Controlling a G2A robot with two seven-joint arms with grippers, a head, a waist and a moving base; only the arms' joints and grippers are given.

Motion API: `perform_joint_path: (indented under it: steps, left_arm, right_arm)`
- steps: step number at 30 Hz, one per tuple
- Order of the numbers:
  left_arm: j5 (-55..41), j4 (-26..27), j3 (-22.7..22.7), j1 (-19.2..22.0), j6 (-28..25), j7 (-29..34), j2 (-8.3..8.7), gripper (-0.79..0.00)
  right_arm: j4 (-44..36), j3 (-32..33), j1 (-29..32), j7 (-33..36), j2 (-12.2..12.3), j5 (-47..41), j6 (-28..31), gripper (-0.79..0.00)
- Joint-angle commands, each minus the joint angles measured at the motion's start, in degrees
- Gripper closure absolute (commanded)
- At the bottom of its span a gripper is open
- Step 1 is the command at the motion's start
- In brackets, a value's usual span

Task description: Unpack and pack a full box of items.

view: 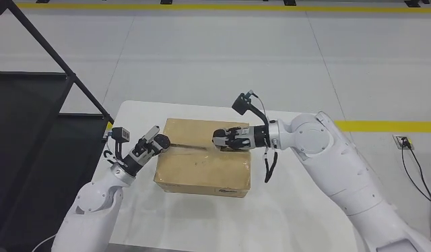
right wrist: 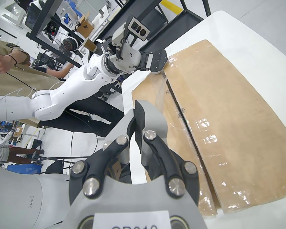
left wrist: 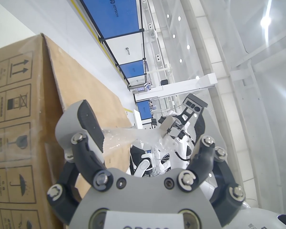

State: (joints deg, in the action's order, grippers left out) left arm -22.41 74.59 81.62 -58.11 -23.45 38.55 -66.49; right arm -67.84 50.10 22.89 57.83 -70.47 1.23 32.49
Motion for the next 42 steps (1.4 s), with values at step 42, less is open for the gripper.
perform_joint_path:
  steps: [42]
  left_arm:
    - [1.48,-0.98,-2.27,0.92,1.17,-0.15,-0.28,-0.785]
  right_arm:
    - [2.28,-3.62,-1.17,-0.15,-0.4,15.32,-21.77,0.0]
